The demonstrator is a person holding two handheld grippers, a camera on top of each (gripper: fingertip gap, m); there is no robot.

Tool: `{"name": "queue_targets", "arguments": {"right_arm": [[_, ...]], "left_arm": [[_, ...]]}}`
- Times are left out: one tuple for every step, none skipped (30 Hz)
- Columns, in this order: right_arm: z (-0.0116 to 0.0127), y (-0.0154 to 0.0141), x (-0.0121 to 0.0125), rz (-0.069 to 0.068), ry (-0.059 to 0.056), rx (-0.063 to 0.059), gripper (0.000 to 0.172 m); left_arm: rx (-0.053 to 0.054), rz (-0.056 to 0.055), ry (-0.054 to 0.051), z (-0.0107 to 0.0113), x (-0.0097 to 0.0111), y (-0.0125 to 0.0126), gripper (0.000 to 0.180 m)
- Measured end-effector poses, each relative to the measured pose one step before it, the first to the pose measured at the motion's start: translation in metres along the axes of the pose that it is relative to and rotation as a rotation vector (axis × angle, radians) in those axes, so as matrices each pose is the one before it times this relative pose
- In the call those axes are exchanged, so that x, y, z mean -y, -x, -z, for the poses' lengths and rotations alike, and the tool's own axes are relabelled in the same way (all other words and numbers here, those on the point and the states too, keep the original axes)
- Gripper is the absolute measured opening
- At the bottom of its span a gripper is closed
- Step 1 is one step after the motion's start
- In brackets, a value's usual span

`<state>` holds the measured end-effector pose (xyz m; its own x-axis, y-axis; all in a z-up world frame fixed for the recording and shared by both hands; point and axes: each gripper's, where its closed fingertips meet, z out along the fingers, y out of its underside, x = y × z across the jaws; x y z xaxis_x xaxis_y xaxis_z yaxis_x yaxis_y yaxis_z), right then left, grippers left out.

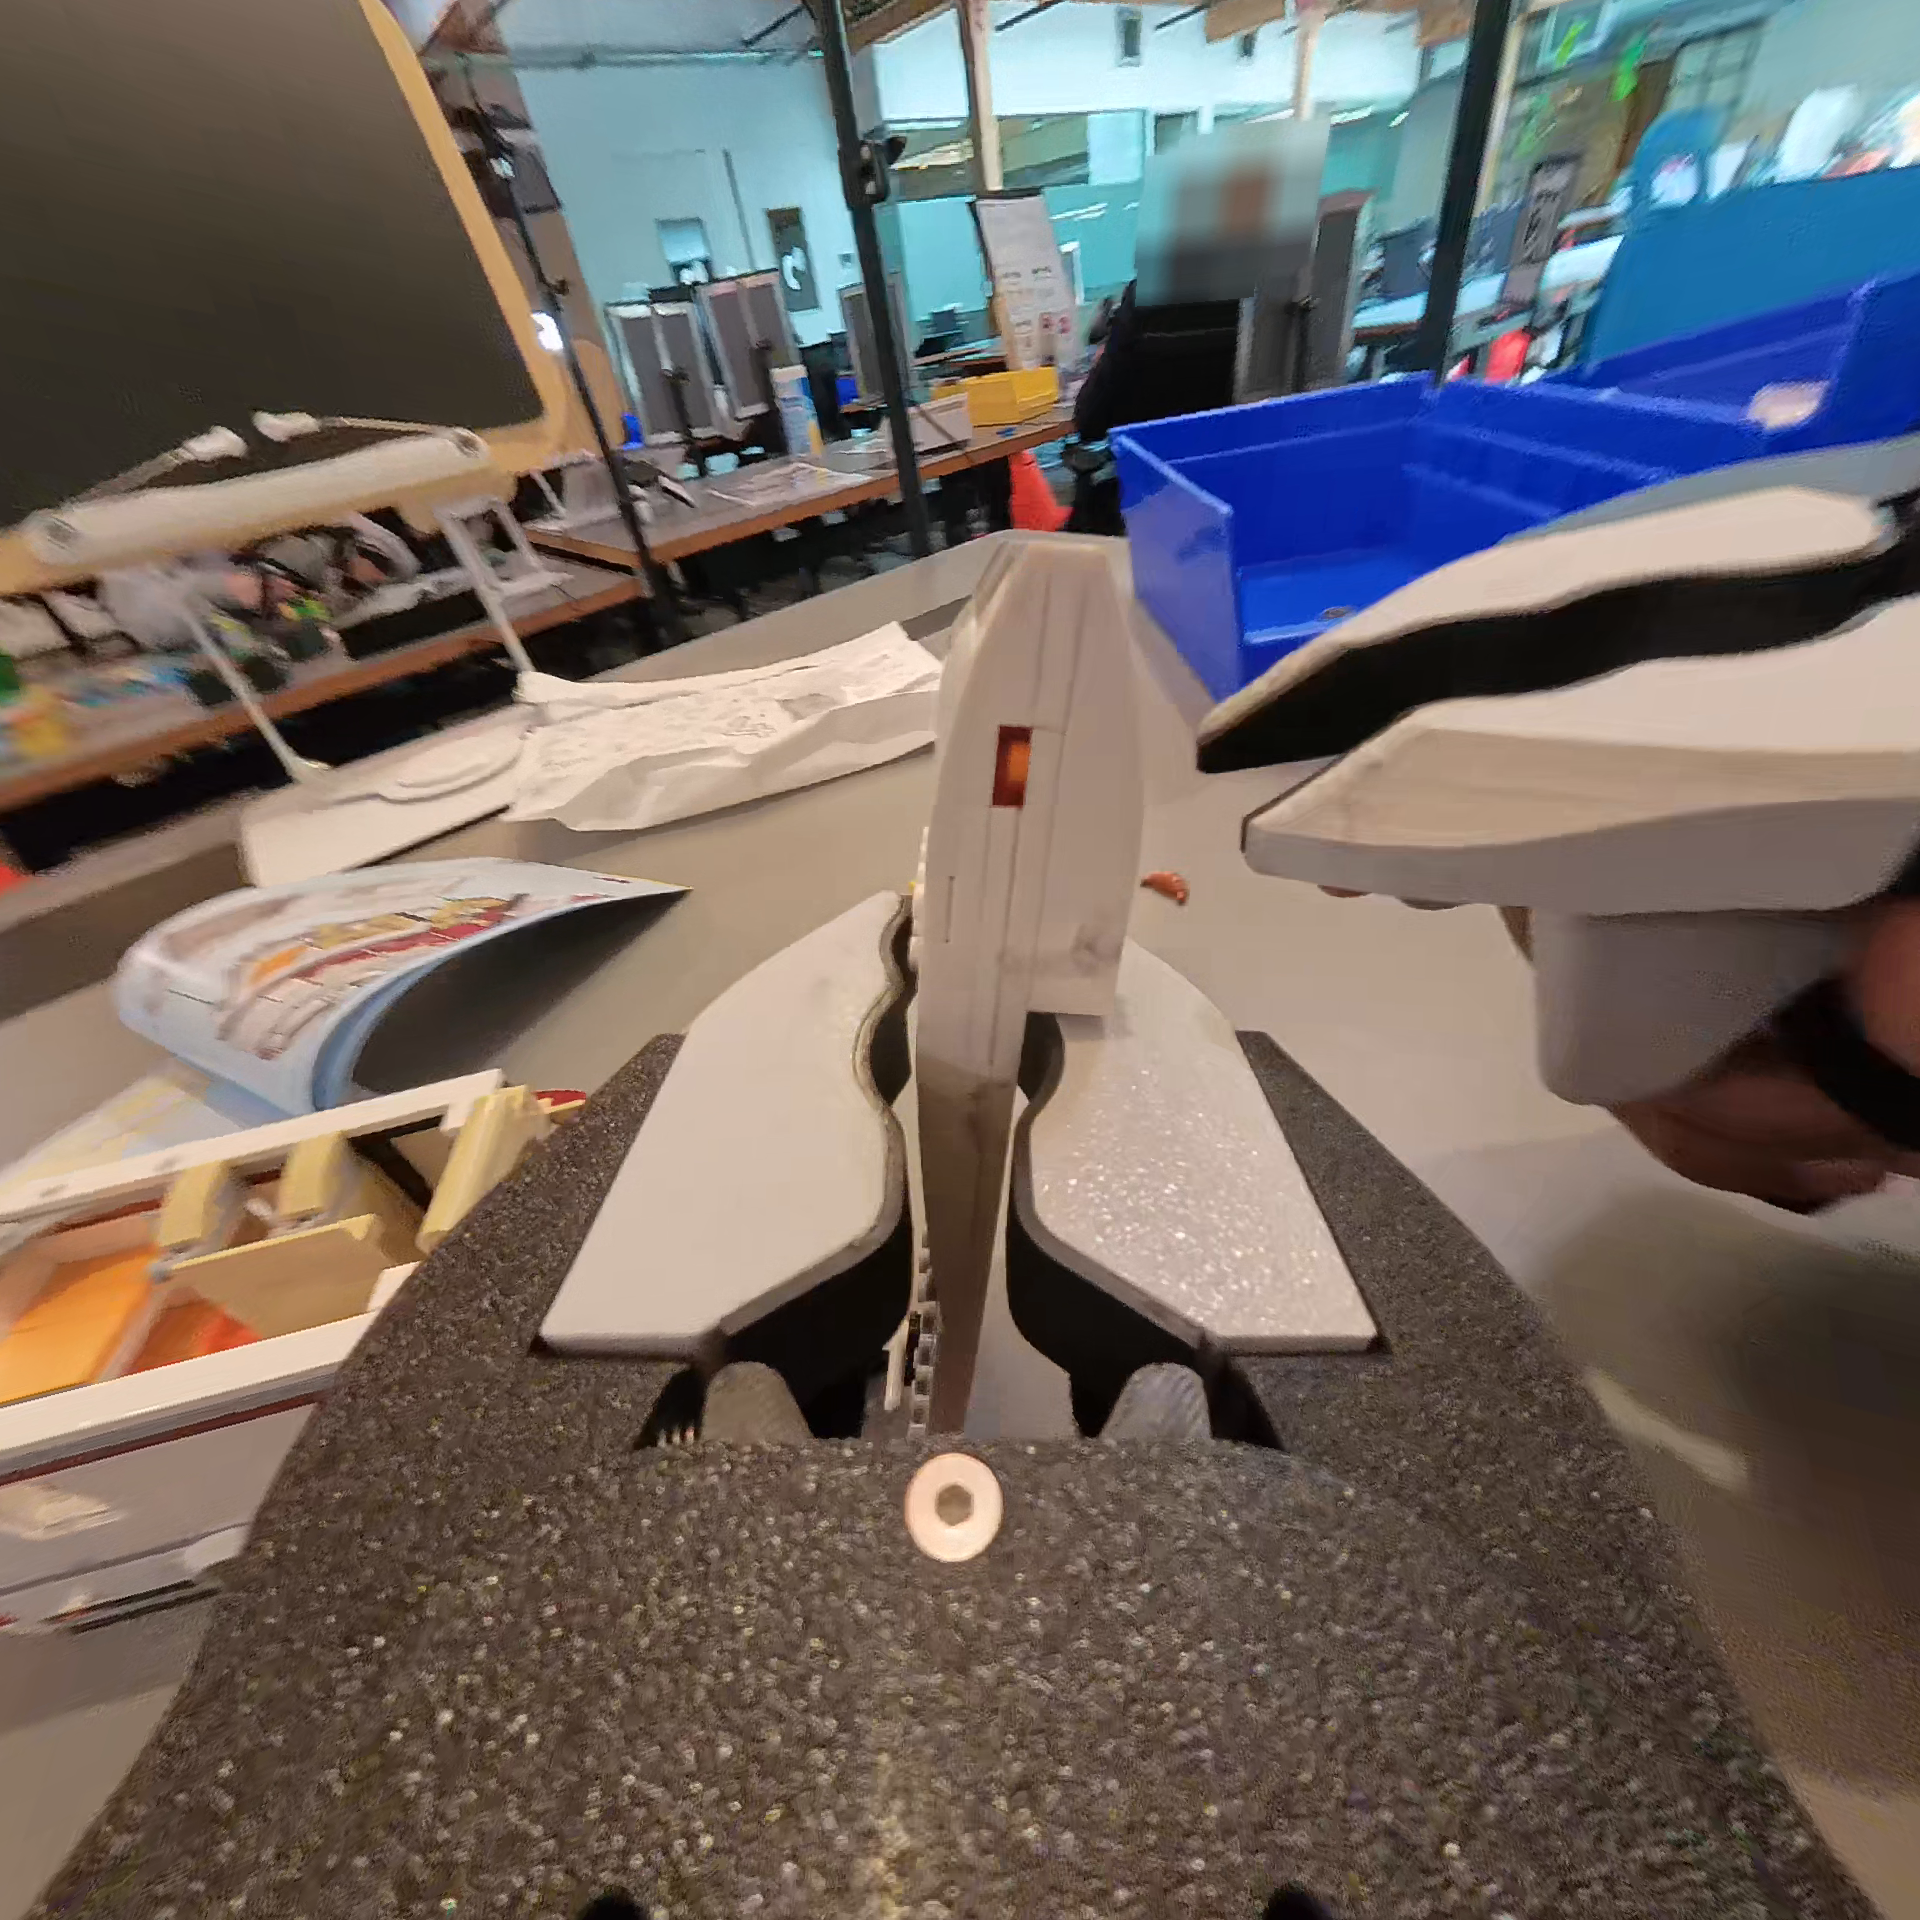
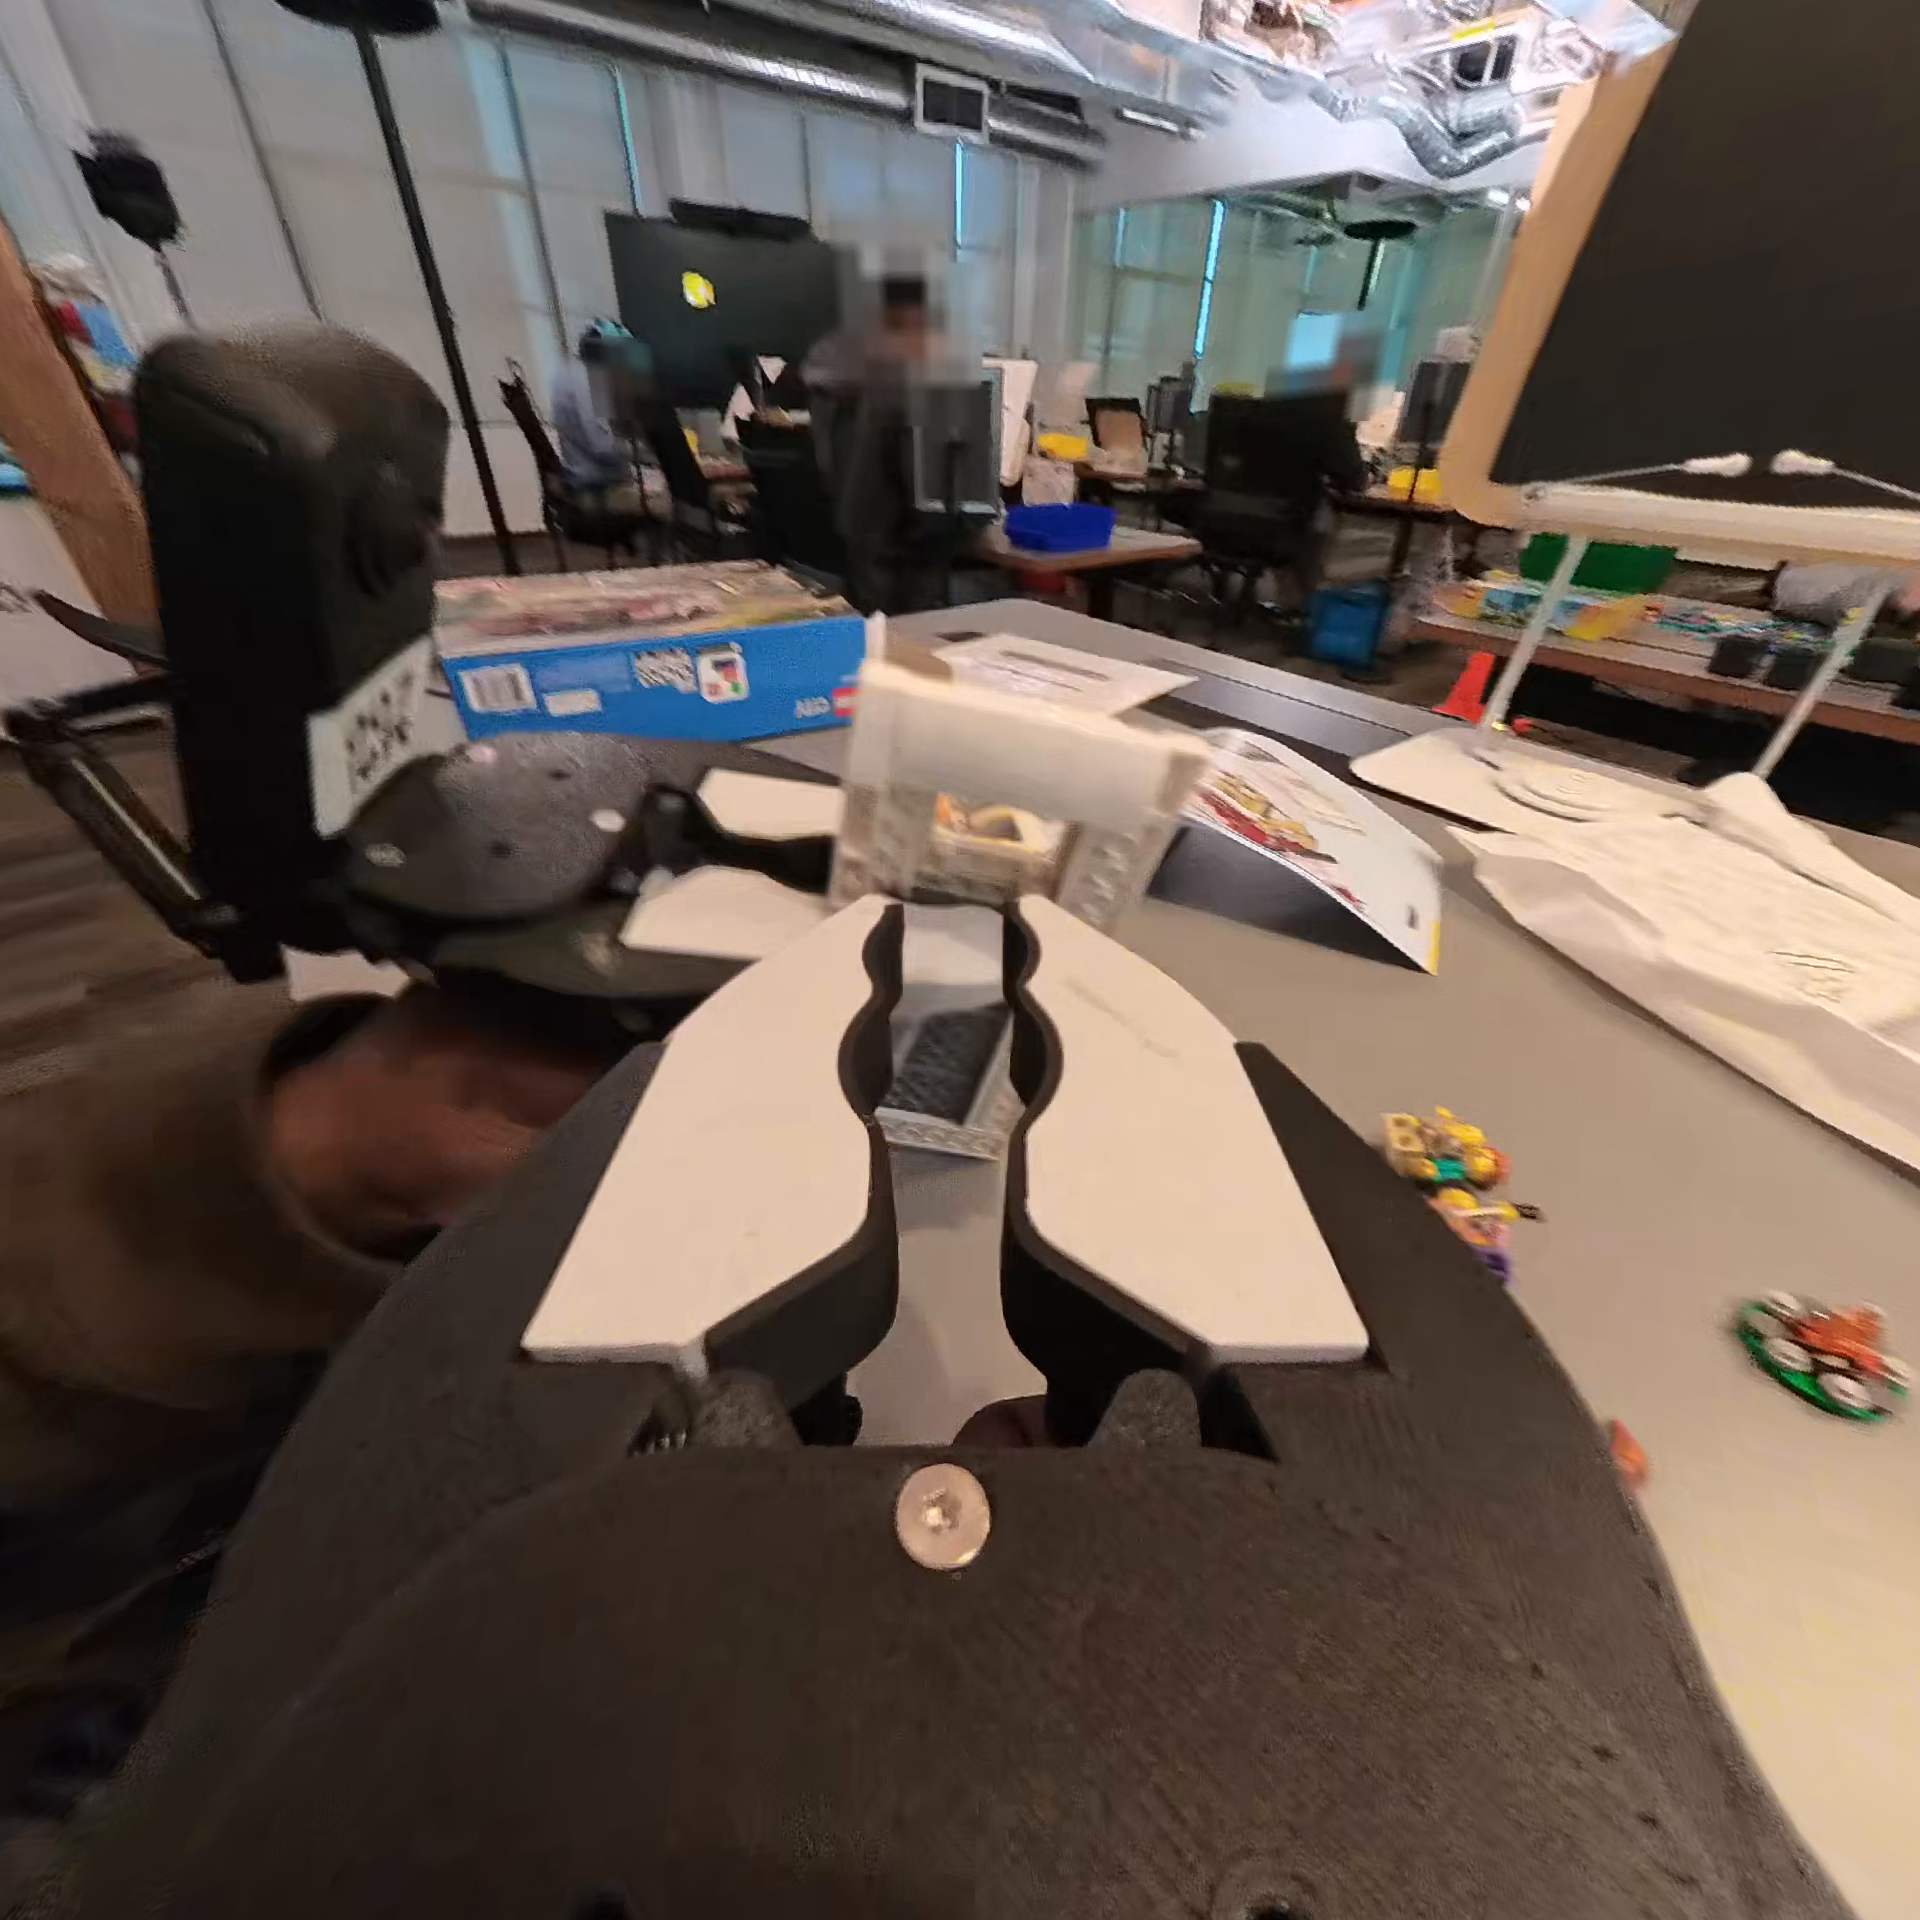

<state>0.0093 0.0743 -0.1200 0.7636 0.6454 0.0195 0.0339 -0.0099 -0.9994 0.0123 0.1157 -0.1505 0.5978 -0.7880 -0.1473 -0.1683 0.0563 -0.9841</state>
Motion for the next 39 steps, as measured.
{"name": "queue_targets", "arguments": {"right_arm": [[-0.00154,0.00583,0.00257,-0.0198,-0.0136,0.0142,0.019],[-0.00160,0.00466,0.00015,-0.0211,-0.0030,0.0154,0.019],[-0.00185,0.00287,-0.00240,-0.0213,0.0098,0.0105,0.020],[-0.00180,0.00094,-0.00284,-0.0193,0.0104,0.0033,0.022],[-0.00136,0.00034,-0.00223,-0.0188,0.0052,0.0017,0.022],[-0.00114,0.00070,-0.00125,-0.0208,0.0004,0.0069,0.022],[-0.00062,0.00059,-0.00038,-0.0218,-0.0045,0.0082,0.022],[-0.00038,0.00008,-0.00004,-0.0185,-0.0064,0.0046,0.021],[-0.00004,-0.00212,-0.00051,-0.0108,-0.0027,-0.0086,0.017],[0.00033,-0.00093,-0.00039,0.0030,-0.0019,-0.0019,0.016],[0.00036,-0.00028,-0.00010,0.0034,-0.0018,-0.0014,0.016],[0.00008,-0.00048,-0.00020,0.0053,-0.0003,-0.0077,0.016],[-0.00035,-0.00089,-0.00079,0.0057,0.0029,-0.0161,0.016],[-0.00012,-0.00039,-0.00030,0.0057,-0.0008,-0.0177,0.016],[0.00005,-0.00061,-0.00052,0.0066,0.0014,-0.0217,0.016],[0.00002,-0.00046,-0.00042,0.0095,0.0044,-0.0224,0.016],[0.00015,-0.00046,-0.00037,0.0134,0.0042,-0.0208,0.016],[0.00031,-0.00048,-0.00040,0.0125,0.0056,-0.0204,0.016],[0.00047,-0.00051,-0.00037,0.0106,0.0047,-0.0225,0.015],[0.00062,0.00090,-0.00055,0.0067,0.0023,-0.0142,0.013],[0.00075,0.00033,0.00004,-0.0067,-0.0022,-0.0114,0.013],[0.00046,0.00050,0.00011,-0.0094,-0.0020,-0.0025,0.012],[0.00026,0.00066,0.00028,-0.0039,-0.0016,0.0029,0.012],[0.00015,0.00054,0.00048,0.0031,-0.0016,0.0044,0.012],[0.00004,0.00126,0.00048,0.0064,-0.0031,0.0118,0.011],[-0.00003,0.00244,0.00140,0.0102,-0.0094,0.0266,0.010],[0.00027,0.00239,0.00141,0.0109,-0.0064,0.0386,0.010],[0.00059,0.00167,0.00040,0.0069,0.0051,0.0411,0.009],[0.00070,0.00111,0.00000,0.0059,0.0089,0.0360,0.009],[0.00084,0.00011,-0.00050,0.0003,0.0080,0.0243,0.008],[0.00070,0.00002,-0.00054,-0.0014,0.0034,0.0186,0.008],[0.00094,0.00059,-0.00011,0.0008,-0.0018,0.0220,0.008],[0.00083,0.00058,-0.00016,0.0063,-0.0016,0.0193,0.008],[0.00091,0.00048,-0.00030,0.0037,0.0002,0.0164,0.008],[0.00064,0.00044,-0.00024,0.0004,-0.0010,0.0149,0.008],[0.00053,0.00014,-0.00028,-0.0042,-0.0029,0.0122,0.008],[0.00048,0.00012,-0.00018,-0.0088,-0.0034,0.0123,0.008],[0.00040,0.00000,-0.00007,-0.0088,-0.0056,0.0108,0.009],[0.00041,0.00006,-0.00017,-0.0093,-0.0062,0.0121,0.009]], "left_arm": [[0.0203,-0.0334,0.0022,0.00016,-0.00039,-0.00049,0.015],[0.0082,-0.0218,0.0017,0.00019,-0.00021,-0.00172,0.015],[0.0088,-0.0177,0.0022,-0.00003,-0.00017,-0.00140,0.014],[0.0110,-0.0185,0.0021,0.00007,-0.00010,-0.00100,0.015],[0.0109,-0.0189,0.0025,-0.00009,-0.00024,-0.00107,0.014],[0.0068,-0.0171,0.0031,-0.00014,-0.00015,-0.00169,0.014],[0.0037,-0.0136,0.0033,-0.00032,-0.00011,-0.00227,0.014],[0.0045,-0.0147,0.0040,-0.00032,-0.00016,-0.00200,0.014],[0.0106,-0.0129,0.0033,-0.00009,-0.00014,-0.00072,0.014],[0.0123,-0.0058,0.0049,-0.00008,-0.00041,0.00024,0.014],[0.0096,-0.0012,0.0037,-0.00003,-0.00009,0.00027,0.014],[0.0124,-0.0007,0.0053,-0.00027,-0.00051,0.00075,0.014],[0.0175,-0.0068,0.0108,-0.00036,-0.00118,0.00133,0.014],[0.0167,-0.0103,0.0053,-0.00023,-0.00033,0.00099,0.014],[0.0126,-0.0044,0.0062,-0.00030,-0.00057,0.00072,0.014],[0.0075,0.0007,0.0042,-0.00018,-0.00050,0.00039,0.014],[0.0039,-0.0004,0.0028,-0.00024,-0.00050,0.00045,0.014],[0.0065,-0.0051,0.0054,-0.00022,-0.00058,0.00052,0.014],[0.0138,-0.0085,0.0071,-0.00027,-0.00077,0.00117,0.014],[0.0045,-0.0089,-0.0003,-0.00006,-0.00003,0.00034,0.014],[-0.0137,0.0064,-0.0050,0.00032,0.00016,-0.00122,0.014],[-0.0082,0.0047,-0.0053,0.00034,0.00040,-0.00062,0.014],[-0.0032,0.0022,-0.0029,0.00049,0.00037,-0.00021,0.014],[-0.0025,0.0035,-0.0038,0.00036,0.00047,-0.00015,0.014],[-0.0116,0.0151,-0.0069,0.00047,0.00083,-0.00043,0.014],[-0.0207,0.0211,-0.0144,0.00118,0.00178,-0.00042,0.014],[-0.0249,0.0180,-0.0132,0.00132,0.00146,-0.00090,0.014],[-0.0241,0.0131,-0.0067,0.00092,0.00072,-0.00130,0.014],[-0.0193,0.0089,-0.0026,0.00023,0.00036,-0.00123,0.014],[-0.0169,0.0046,0.0028,-0.00034,-0.00042,-0.00141,0.014],[-0.0173,0.0016,-0.0003,-0.00042,-0.00008,-0.00141,0.014],[-0.0233,0.0021,-0.0058,-0.00002,0.00061,-0.00170,0.014],[-0.0197,0.0037,-0.0021,0.00003,0.00025,-0.00166,0.014],[-0.0115,-0.0059,-0.0032,-0.00004,0.00009,-0.00111,0.014],[-0.0088,-0.0035,-0.0020,-0.00001,0.00015,-0.00094,0.014],[-0.0050,-0.0012,0.0000,0.00000,0.00000,-0.00056,0.014],[-0.0024,-0.0025,0.0000,-0.00019,-0.00001,-0.00041,0.014],[-0.0002,-0.0019,-0.0001,-0.00014,0.00003,-0.00024,0.014],[-0.0024,-0.0012,0.0000,-0.00011,-0.00003,-0.00044,0.014]]}}
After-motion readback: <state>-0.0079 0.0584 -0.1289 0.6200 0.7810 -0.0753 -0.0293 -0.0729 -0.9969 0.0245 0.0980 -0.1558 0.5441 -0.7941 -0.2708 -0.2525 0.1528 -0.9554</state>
